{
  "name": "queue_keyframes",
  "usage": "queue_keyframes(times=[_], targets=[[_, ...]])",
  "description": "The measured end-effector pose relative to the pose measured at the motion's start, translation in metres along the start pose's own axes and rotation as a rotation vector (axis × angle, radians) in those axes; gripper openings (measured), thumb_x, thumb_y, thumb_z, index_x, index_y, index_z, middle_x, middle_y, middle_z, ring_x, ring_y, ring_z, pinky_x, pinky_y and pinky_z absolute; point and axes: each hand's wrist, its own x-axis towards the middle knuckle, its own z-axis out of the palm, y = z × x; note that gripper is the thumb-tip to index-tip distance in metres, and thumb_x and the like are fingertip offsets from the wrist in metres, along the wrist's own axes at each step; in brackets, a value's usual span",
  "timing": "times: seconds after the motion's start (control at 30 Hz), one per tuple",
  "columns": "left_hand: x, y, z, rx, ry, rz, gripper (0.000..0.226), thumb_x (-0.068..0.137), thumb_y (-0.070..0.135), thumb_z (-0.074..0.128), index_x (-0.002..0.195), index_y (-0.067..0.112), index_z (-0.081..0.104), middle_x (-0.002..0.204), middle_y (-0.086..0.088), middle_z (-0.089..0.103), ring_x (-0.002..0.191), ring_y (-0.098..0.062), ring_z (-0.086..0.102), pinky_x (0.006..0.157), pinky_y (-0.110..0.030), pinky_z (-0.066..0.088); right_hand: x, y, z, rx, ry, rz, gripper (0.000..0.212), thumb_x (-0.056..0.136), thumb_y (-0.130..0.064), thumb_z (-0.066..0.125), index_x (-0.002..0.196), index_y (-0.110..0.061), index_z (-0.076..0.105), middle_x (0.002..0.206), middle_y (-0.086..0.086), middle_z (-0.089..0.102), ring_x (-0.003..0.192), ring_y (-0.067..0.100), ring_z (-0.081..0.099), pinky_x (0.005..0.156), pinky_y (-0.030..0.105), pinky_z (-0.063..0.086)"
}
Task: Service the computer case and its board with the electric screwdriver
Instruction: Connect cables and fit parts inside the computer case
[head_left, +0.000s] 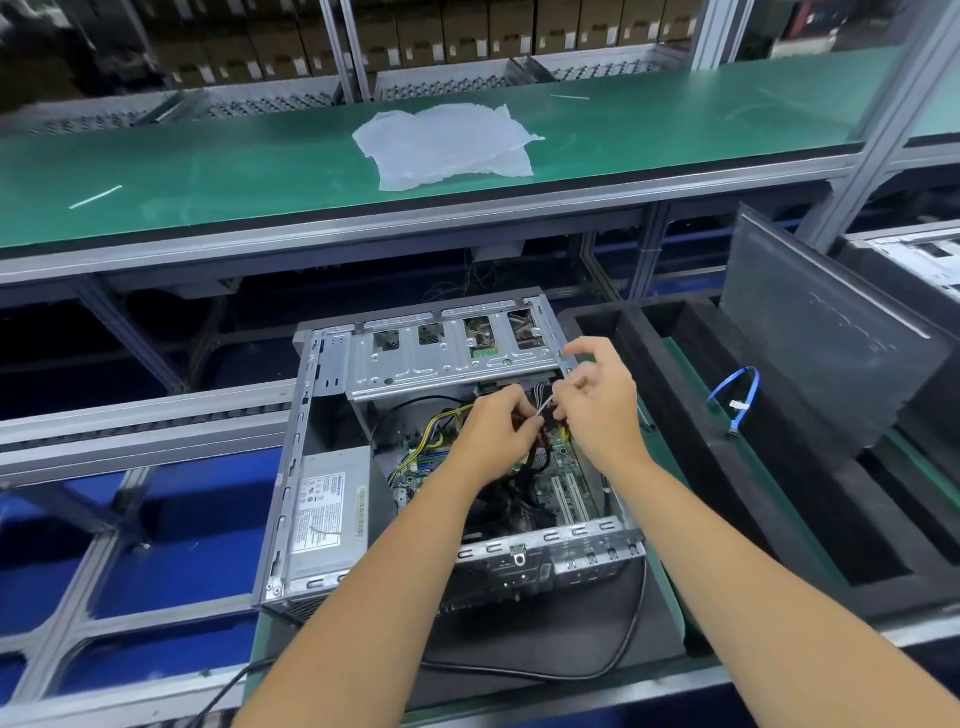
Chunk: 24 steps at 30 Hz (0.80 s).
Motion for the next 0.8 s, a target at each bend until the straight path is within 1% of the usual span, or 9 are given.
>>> queue_keyframes(times=[0.13,0.2,0.3,0.37,0.43,0.5,0.57,0.7,0.8], targets=[[0.000,-0.001,-0.003,-0.170,-0.042,-0.126,0.016,0.085,0.024,0.067,0.083,0.026,0.052,0.083,0.003,0.063,0.072,-0.012,0.055,0.072,-0.033,0.049,-0.001,-0.002,0.002,0.017,0.017,0.000,0.026,0.089,0.005,0.055,0.102,-0.016,0.048,0.072,0.019,0.060,0.058,0.021,0.062,0.063,0.030,0.049],[-0.002,-0.001,-0.006,-0.342,-0.190,-0.254,0.030,0.084,0.034,0.068,0.103,0.024,0.048,0.095,0.005,0.066,0.088,-0.012,0.059,0.080,-0.032,0.048,-0.002,-0.002,0.003,-0.015,0.057,-0.024,0.015,0.091,0.000,0.057,0.098,-0.011,0.050,0.068,0.014,0.058,0.057,0.019,0.056,0.061,0.028,0.046],[-0.003,0.000,-0.004,-0.332,-0.377,-0.343,0.051,0.083,0.039,0.069,0.122,0.021,0.041,0.105,0.006,0.066,0.101,-0.013,0.061,0.086,-0.031,0.045,-0.002,-0.002,0.003,-0.036,0.136,-0.070,0.005,0.091,-0.003,0.060,0.090,-0.004,0.054,0.067,0.005,0.052,0.056,0.007,0.043,0.057,0.020,0.038],[-0.002,0.000,-0.001,-0.329,-0.412,-0.301,0.025,0.090,0.023,0.062,0.111,0.013,0.052,0.090,0.000,0.071,0.088,-0.017,0.063,0.086,-0.038,0.044,-0.003,-0.001,0.002,-0.039,0.161,-0.095,0.006,0.089,0.000,0.060,0.085,-0.002,0.055,0.074,0.011,0.051,0.062,0.010,0.042,0.059,0.018,0.037],[-0.002,0.002,-0.003,-0.343,-0.370,-0.278,0.004,0.093,0.014,0.056,0.090,0.015,0.058,0.068,0.000,0.066,0.072,-0.017,0.058,0.075,-0.036,0.041,-0.003,-0.001,0.001,-0.037,0.169,-0.106,0.008,0.088,0.001,0.059,0.083,-0.003,0.055,0.079,0.012,0.052,0.066,0.009,0.042,0.060,0.015,0.036],[-0.003,0.002,-0.005,-0.340,-0.343,-0.272,0.013,0.094,0.017,0.055,0.081,0.015,0.057,0.059,0.003,0.059,0.061,-0.012,0.054,0.068,-0.028,0.040,-0.002,0.000,0.002,-0.031,0.150,-0.103,0.008,0.089,0.000,0.059,0.083,-0.004,0.054,0.079,0.011,0.052,0.066,0.009,0.042,0.061,0.015,0.036],[-0.004,0.003,-0.006,-0.320,-0.304,-0.280,0.022,0.094,0.026,0.054,0.085,0.005,0.057,0.056,0.003,0.054,0.054,-0.011,0.049,0.062,-0.028,0.037,-0.001,0.003,0.002,-0.019,0.121,-0.093,0.008,0.089,-0.001,0.059,0.084,-0.005,0.053,0.077,0.010,0.051,0.065,0.012,0.042,0.061,0.020,0.038],[-0.004,0.005,-0.008,-0.339,-0.308,-0.295,0.029,0.095,0.029,0.054,0.084,0.002,0.057,0.058,-0.002,0.053,0.058,-0.016,0.046,0.065,-0.031,0.034,-0.001,0.006,0.003,-0.028,0.106,-0.107,0.007,0.088,-0.002,0.057,0.085,-0.006,0.053,0.074,0.009,0.050,0.063,0.015,0.043,0.059,0.028,0.039],[-0.002,0.004,-0.012,-0.345,-0.369,-0.338,0.015,0.091,0.022,0.059,0.097,0.008,0.058,0.085,-0.009,0.065,0.079,-0.022,0.054,0.073,-0.031,0.040,-0.004,0.004,0.003,-0.123,0.147,-0.176,0.009,0.085,0.003,0.053,0.087,-0.006,0.054,0.079,0.006,0.050,0.067,0.019,0.046,0.061,0.034,0.041]])
